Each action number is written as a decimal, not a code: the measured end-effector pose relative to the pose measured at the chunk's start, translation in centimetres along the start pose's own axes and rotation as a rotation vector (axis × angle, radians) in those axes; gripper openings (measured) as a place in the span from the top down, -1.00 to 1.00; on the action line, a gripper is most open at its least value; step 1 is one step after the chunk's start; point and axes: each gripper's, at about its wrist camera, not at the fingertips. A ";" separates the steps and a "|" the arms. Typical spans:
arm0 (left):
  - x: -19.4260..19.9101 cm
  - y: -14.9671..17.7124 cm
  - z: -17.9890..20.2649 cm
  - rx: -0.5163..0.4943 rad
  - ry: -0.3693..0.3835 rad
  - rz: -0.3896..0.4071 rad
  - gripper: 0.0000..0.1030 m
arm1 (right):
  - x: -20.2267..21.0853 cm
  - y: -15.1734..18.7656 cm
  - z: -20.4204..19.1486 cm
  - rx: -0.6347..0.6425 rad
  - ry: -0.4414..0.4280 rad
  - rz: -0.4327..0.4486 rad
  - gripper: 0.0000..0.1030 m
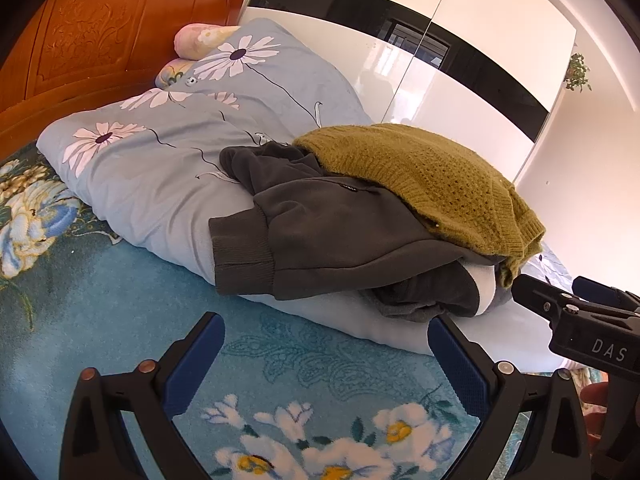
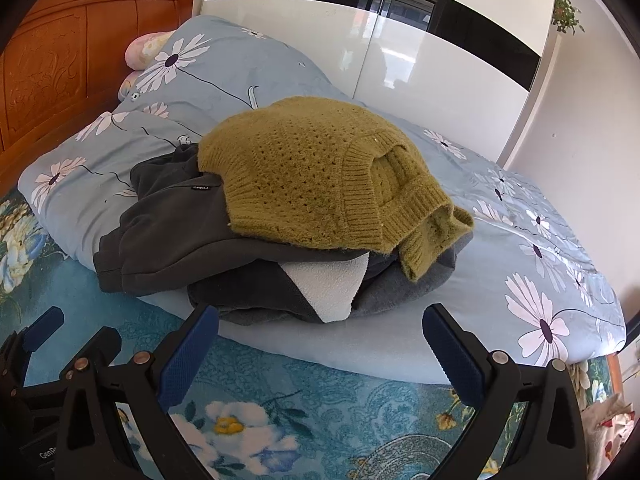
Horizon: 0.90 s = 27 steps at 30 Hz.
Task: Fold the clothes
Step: 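Approach the mustard-yellow knit vest on the clothes pile with the right tool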
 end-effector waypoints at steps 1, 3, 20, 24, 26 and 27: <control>0.0 0.0 0.0 -0.001 0.000 -0.001 -1.00 | 0.0 0.0 -0.2 0.008 -0.004 -0.001 -0.98; 0.0 0.0 0.0 -0.006 -0.004 0.000 -1.00 | 0.0 0.1 -0.6 0.026 -0.008 -0.001 -0.98; 0.4 -0.2 -0.4 -0.007 -0.012 0.023 -1.00 | -0.1 0.0 -1.5 0.047 -0.016 0.000 -0.98; 0.4 -0.2 -0.5 -0.004 -0.012 0.021 -1.00 | -0.1 0.0 -1.7 0.049 -0.015 0.001 -0.98; 0.3 -0.2 -0.6 -0.002 -0.013 0.020 -1.00 | -0.2 -0.1 -1.7 0.049 -0.015 -0.001 -0.98; 0.3 -0.2 -0.6 -0.001 -0.014 0.020 -1.00 | -0.2 -0.1 -1.8 0.048 -0.015 -0.002 -0.98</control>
Point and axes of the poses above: each gripper's, at about its wrist camera, not at the fingertips, and x roughly against the way its jaws point, z to its right, y to its underside, and after that the axes turned 4 degrees about z, right-handed
